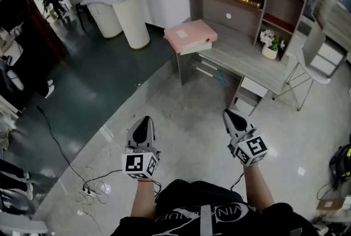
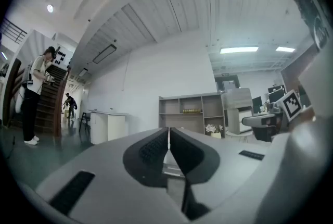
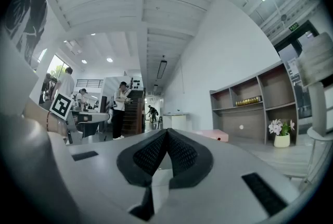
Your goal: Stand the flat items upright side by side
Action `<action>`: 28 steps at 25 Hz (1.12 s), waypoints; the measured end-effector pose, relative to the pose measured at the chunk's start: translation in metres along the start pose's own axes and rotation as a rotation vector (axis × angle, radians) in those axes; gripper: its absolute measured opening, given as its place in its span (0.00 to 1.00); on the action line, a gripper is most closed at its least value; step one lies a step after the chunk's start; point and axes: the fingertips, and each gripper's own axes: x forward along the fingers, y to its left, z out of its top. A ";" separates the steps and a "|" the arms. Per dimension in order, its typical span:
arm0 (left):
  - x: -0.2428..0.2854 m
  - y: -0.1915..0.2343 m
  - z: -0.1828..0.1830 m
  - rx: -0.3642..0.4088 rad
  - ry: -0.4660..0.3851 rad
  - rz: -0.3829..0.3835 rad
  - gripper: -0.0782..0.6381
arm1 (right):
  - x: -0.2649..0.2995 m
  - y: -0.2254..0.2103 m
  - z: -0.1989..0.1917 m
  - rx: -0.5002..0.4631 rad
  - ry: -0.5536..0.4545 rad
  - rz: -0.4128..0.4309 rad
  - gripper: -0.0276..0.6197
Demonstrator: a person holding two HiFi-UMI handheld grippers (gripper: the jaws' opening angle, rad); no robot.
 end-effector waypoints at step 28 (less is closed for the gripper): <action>-0.006 0.026 -0.015 -0.092 0.050 0.086 0.30 | -0.016 -0.031 -0.015 0.078 0.000 -0.117 0.31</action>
